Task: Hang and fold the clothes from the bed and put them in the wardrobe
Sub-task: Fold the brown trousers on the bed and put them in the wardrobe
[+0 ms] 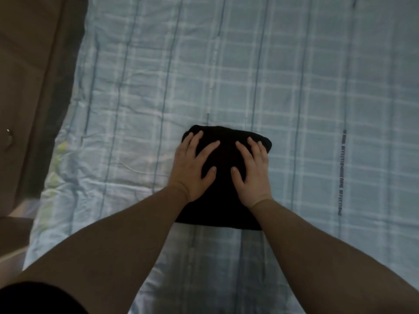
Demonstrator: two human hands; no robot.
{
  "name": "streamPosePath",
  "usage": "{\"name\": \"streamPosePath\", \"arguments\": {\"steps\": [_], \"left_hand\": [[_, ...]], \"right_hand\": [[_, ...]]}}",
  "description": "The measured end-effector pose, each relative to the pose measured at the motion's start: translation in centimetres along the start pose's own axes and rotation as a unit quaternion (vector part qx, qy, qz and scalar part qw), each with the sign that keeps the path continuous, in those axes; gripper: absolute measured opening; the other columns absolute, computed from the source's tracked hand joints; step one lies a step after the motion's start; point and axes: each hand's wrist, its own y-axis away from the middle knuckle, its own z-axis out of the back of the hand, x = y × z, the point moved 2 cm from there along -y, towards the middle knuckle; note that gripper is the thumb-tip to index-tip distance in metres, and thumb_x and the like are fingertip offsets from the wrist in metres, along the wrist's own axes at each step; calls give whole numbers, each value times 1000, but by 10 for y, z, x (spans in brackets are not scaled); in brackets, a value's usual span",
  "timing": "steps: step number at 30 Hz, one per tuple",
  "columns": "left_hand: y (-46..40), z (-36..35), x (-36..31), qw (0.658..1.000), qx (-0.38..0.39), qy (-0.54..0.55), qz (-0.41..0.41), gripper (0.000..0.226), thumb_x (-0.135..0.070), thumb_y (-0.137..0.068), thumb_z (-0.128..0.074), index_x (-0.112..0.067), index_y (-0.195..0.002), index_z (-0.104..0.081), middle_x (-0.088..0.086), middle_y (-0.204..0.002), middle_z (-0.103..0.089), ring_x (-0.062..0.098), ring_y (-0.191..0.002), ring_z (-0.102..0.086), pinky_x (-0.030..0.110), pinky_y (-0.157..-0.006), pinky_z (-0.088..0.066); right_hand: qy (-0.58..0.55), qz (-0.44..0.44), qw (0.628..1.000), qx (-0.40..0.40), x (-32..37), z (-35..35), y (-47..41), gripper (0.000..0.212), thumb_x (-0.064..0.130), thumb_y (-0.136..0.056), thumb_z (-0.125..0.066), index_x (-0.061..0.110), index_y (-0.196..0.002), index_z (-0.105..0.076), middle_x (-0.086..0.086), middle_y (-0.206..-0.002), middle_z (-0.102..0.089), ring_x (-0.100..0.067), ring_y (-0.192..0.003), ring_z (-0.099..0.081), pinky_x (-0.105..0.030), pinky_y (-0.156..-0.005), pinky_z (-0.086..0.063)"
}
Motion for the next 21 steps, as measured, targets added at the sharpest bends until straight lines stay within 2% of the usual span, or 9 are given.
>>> {"name": "streamPosePath", "arguments": {"steps": [3,6,8,10,12,14,17,19,21], "left_hand": [[10,17,-12,1000,0,7,5,56,-44,-98,-41,-35,-152,-31,10,-165,-17,31,-153,-9,59,-118,-20],[34,34,-23,997,-62,45,22,57,-35,-101,-47,-25,-154,-30,9,-165,-18,25,-153,-10,57,-120,-18],[54,46,-27,987,-120,72,76,63,-33,-98,-55,-22,-154,-28,8,-164,-18,22,-152,-15,47,-122,-18],[71,54,-27,963,-140,159,167,71,-35,-96,-61,-24,-155,-24,7,-159,-26,17,-146,-26,33,-116,-25],[81,56,-26,901,-102,314,280,79,-40,-94,-64,-26,-156,-17,1,-148,-41,15,-134,-42,30,-105,-39],[83,55,-25,852,-37,371,367,74,-51,-95,-58,-22,-153,-24,2,-139,-51,21,-126,-53,31,-94,-45],[76,59,-20,859,32,330,391,68,-66,-93,-46,-16,-140,-47,5,-130,-59,24,-115,-58,34,-89,-45],[67,60,-19,852,62,344,389,75,-73,-91,-41,-18,-141,-49,6,-131,-60,25,-117,-58,39,-98,-47],[58,62,-15,876,77,293,376,86,-83,-85,-33,-23,-145,-48,9,-134,-58,31,-122,-56,48,-107,-44]], "right_hand": [[8,-4,1000,-4,16,14,10,64,41,-94,-49,27,-155,-32,-1,-166,-18,-21,-155,-4,-40,-125,-8],[-60,-34,997,-32,34,34,33,78,29,-92,-65,27,-157,-23,3,-168,-10,-11,-154,-6,-25,-123,-8],[-87,-49,993,-66,43,45,52,86,23,-90,-70,28,-158,-18,5,-168,-7,-7,-153,-8,-23,-123,-9],[-108,-95,986,-80,43,45,69,92,24,-90,-73,27,-159,-13,6,-168,-8,-5,-153,-9,-32,-126,-14],[-142,-157,973,-91,39,43,81,95,30,-89,-74,28,-159,-11,6,-165,-15,-9,-151,-16,-39,-125,-21],[-186,-209,958,-68,40,43,85,93,40,-90,-71,38,-158,-7,6,-163,-22,-15,-147,-29,-41,-121,-29],[-192,-237,953,3,41,45,81,83,54,-96,-56,54,-153,3,3,-160,-34,-24,-139,-45,-45,-113,-40],[-203,-261,943,27,37,46,76,75,59,-98,-47,55,-153,3,1,-159,-37,-27,-137,-46,-43,-111,-39],[-230,-285,930,44,32,45,72,69,62,-98,-43,58,-152,0,2,-160,-35,-29,-140,-43,-44,-113,-37]]}}
